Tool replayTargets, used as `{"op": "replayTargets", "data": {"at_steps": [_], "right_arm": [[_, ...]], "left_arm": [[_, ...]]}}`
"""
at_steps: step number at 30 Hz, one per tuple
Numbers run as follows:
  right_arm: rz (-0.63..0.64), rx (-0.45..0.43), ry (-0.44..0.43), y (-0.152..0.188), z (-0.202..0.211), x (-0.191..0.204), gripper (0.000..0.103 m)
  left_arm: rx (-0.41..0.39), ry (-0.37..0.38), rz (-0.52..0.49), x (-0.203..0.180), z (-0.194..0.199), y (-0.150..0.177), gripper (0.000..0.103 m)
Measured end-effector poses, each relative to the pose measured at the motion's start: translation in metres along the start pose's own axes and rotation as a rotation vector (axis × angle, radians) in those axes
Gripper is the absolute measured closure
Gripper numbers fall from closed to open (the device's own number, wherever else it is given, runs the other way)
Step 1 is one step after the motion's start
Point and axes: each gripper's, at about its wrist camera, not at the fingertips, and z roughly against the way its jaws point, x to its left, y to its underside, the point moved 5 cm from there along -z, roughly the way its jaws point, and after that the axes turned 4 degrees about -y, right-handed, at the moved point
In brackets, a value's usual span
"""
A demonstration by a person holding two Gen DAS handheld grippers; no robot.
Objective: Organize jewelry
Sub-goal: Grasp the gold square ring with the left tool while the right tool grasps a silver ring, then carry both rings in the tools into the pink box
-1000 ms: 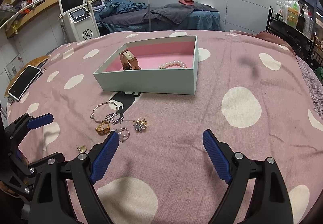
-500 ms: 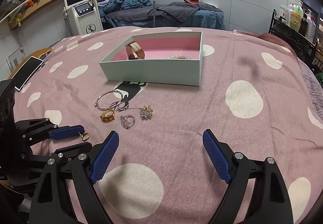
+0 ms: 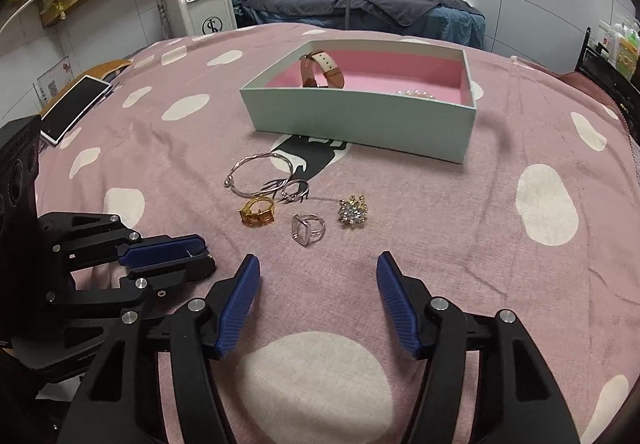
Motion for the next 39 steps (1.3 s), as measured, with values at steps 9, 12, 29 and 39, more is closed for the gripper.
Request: {"op": "replayTargets", "data": {"at_steps": [9,12,29,39], "right_arm": [[0.058,0.039,0.021,-0.012,-0.016,0.008,0.06],[0.079,0.045,0.026,-0.016,-0.02,0.01,0.067],[0.067,0.023,-0.002,-0.019,-0.018,0.01,0.084],[0.044,0.003,-0.027,-0.017,-0.006,0.008,0.084]], "left_arm": [[-0.004,0.002,0.008,0.001,0.002,0.001,0.09],[-0.004,0.004,0.013,0.002,0.002,0.001,0.09],[-0.01,-0.001,0.024,0.008,0.006,0.0,0.09],[-0.035,0.004,0.028,0.013,0.018,-0.008,0.09]]}}
